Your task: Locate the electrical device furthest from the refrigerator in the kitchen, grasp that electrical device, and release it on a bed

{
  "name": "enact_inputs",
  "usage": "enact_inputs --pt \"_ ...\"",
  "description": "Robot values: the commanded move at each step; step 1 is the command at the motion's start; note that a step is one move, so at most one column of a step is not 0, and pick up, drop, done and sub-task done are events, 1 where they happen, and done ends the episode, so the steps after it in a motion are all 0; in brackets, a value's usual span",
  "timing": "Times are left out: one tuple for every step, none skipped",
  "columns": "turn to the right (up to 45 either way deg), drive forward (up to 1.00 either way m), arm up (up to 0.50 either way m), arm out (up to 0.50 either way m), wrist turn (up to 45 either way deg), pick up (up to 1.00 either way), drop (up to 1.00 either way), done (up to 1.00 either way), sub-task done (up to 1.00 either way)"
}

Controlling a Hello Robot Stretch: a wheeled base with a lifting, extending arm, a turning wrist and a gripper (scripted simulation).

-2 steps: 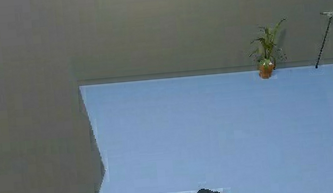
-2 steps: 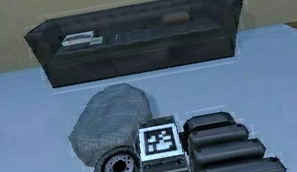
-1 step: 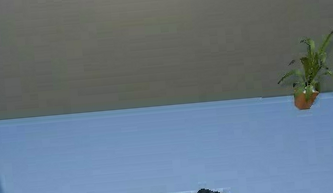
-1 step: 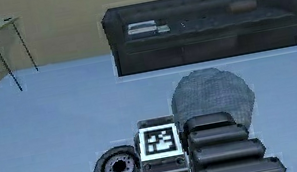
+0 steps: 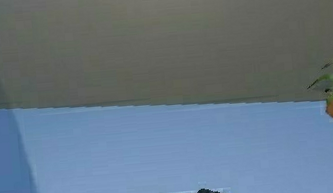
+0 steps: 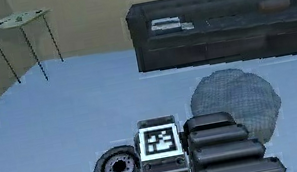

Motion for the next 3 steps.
enact_inputs --pt "0.0 0.1 0.0 0.0 0.0 0.0 0.0 0.0 0.0" --pt "6.0 0.0 0.0 0.0 0.0 0.0 0.0 0.0 0.0" --pt "0.0 0.55 0.0 0.0 0.0 0.0 0.0 0.0 0.0"
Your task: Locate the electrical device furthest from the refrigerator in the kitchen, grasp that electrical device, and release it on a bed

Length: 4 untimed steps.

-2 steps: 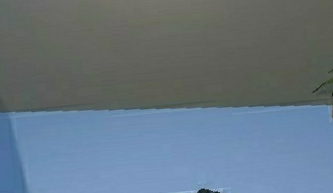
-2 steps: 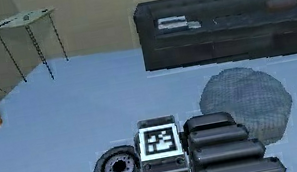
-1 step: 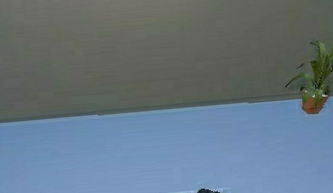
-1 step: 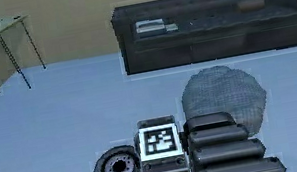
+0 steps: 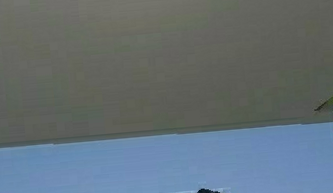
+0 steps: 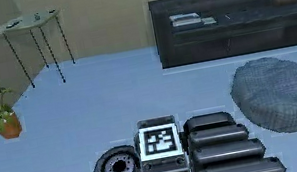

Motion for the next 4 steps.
enact_inputs --pt "-39.0 0.0 0.0 0.0 0.0 0.0 0.0 0.0 0.0" --pt "0.0 0.5 0.0 0.0 0.0 0.0 0.0 0.0 0.0" --pt "-45.0 0.0 0.0 0.0 0.0 0.0 0.0 0.0 0.0" --pt "-3.0 0.0 0.0 0.0 0.0 0.0 0.0 0.0 0.0"
